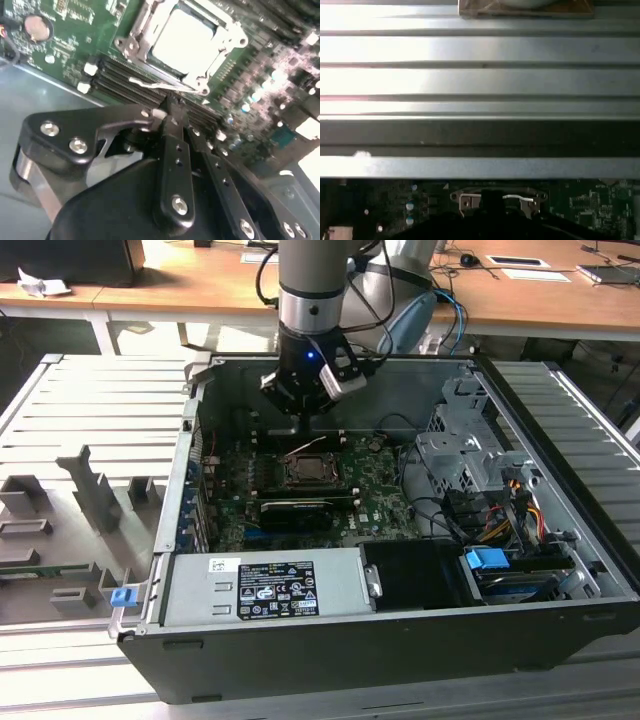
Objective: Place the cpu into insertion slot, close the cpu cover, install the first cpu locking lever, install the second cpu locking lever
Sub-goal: 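Install the first cpu locking lever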
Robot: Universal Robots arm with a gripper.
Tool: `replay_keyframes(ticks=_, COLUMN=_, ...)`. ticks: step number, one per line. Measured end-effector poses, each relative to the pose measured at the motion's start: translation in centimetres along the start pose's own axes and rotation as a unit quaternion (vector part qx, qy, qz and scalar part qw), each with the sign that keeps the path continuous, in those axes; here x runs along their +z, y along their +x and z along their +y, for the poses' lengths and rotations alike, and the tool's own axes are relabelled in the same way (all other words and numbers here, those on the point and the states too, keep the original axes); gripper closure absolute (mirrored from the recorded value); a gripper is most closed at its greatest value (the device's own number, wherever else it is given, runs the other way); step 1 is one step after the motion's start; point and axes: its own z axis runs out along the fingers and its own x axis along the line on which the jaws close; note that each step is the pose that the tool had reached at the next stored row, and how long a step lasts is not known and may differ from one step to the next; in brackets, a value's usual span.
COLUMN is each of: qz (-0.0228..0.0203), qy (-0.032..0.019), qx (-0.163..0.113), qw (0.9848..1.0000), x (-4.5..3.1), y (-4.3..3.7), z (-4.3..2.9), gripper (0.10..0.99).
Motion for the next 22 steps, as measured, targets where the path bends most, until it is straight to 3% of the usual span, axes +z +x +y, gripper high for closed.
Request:
replay_keyframes(ticks=1, qz=-0.0008, qy=-0.0046, qx=0.0, qw=1.0, x=0.05, y=0.0, z=-0.01, gripper=0.98)
replay_keyframes(ticks=3, qz=-0.0043, qy=-0.0049, qx=0.0, qw=1.0, x=0.25, y=-0.02, z=-0.03, gripper=0.98)
replay_keyframes(ticks=9, qz=-0.0031, qy=-0.0048, qx=-0.025, qw=0.9997, x=1.09, y=-0.24, z=-0.05, gripper=0.98)
replay_keyframes(ticks=14, qz=-0.004, qy=-0.0099, qx=-0.025, qw=0.9996, x=1.51, y=-0.49, z=0.01, gripper=0.98)
replay_keyframes(ticks=20, qz=-0.0047, qy=-0.0101, qx=-0.026, qw=0.9996, x=2.32, y=-0.73, z=0.18, gripper=0.98)
replay_keyframes(ticks=22, qz=-0.0046, qy=-0.0101, qx=-0.025, qw=0.9996, x=2.59, y=-1.25, z=0.26, gripper=0.98)
